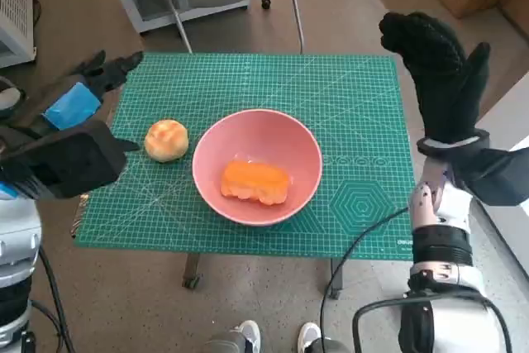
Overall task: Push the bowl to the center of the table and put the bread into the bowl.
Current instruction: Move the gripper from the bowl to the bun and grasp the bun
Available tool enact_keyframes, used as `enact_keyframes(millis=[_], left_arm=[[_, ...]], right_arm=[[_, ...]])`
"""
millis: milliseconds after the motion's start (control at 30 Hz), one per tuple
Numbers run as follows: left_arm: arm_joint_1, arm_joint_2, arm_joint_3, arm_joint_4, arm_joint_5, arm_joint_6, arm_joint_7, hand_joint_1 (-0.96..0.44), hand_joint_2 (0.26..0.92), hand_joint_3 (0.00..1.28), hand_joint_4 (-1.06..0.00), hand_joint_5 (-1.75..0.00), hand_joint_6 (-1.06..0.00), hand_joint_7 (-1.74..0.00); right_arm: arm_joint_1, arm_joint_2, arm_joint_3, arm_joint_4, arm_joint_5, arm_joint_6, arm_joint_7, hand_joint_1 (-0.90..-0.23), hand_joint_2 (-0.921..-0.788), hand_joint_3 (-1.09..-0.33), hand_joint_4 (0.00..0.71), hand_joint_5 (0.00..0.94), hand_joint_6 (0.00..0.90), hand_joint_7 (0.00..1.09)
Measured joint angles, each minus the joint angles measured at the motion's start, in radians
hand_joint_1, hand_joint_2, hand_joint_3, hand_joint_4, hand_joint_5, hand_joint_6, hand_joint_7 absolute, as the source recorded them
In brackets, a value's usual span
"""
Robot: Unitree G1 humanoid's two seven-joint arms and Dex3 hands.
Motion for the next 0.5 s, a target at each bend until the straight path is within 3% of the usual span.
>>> enact_keyframes(millis=[233, 500], left_arm=[[0.000, 0.009, -0.074, 0.032, 0.041, 0.046, -0.011, 0.16, 0.717, 0.02, 0.00, 0.00, -0.14, 0.00], [-0.007, -0.002, -0.157, 0.076, 0.108, 0.069, 0.004, 0.19, 0.729, 0.02, 0.00, 0.00, -0.15, 0.00]], right_arm=[[-0.006, 0.000, 0.000, 0.009, 0.000, 0.000, 0.009, -0.582, -0.921, -0.539, 0.312, 0.000, 0.403, 0.00], [-0.008, 0.000, 0.002, 0.011, -0.001, -0.002, 0.011, -0.579, -0.921, -0.556, 0.307, 0.000, 0.402, 0.00]])
